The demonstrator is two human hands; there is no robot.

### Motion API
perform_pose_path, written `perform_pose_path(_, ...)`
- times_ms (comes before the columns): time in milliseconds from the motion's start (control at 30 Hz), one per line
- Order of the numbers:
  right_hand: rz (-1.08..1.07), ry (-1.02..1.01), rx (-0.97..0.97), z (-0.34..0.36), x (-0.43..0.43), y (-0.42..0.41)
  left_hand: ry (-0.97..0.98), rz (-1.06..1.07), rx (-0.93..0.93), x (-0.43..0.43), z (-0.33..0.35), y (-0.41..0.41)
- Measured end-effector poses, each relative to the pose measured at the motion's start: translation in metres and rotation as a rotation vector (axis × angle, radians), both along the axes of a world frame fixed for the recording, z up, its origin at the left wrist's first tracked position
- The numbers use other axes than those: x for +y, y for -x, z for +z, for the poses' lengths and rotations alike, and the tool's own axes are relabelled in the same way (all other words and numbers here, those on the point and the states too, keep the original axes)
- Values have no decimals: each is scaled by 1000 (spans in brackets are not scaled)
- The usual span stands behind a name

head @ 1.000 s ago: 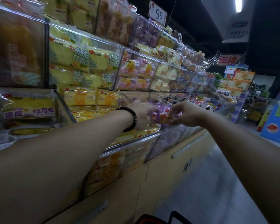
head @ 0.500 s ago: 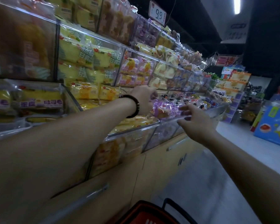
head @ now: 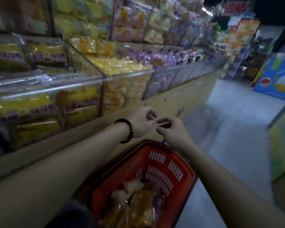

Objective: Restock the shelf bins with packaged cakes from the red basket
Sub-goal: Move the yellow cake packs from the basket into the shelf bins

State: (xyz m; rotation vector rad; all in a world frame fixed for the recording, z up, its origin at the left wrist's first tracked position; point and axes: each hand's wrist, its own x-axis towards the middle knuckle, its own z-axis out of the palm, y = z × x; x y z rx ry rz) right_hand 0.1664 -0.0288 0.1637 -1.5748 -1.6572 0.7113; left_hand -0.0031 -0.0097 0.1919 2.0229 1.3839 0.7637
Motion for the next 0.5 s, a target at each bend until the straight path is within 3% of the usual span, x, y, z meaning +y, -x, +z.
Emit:
perform_pose_path(133, -31, 139, -32, -52, -20, 8, 142, 47, 160, -14, -60, 13)
perform_pose_path(267, -85, 274, -52, -111, -24, 6, 328, 83, 161, -22, -120, 27)
perform_pose_path(500, -104, 688, -79, -201, -22, 10, 359, -73, 526, -16, -165, 41)
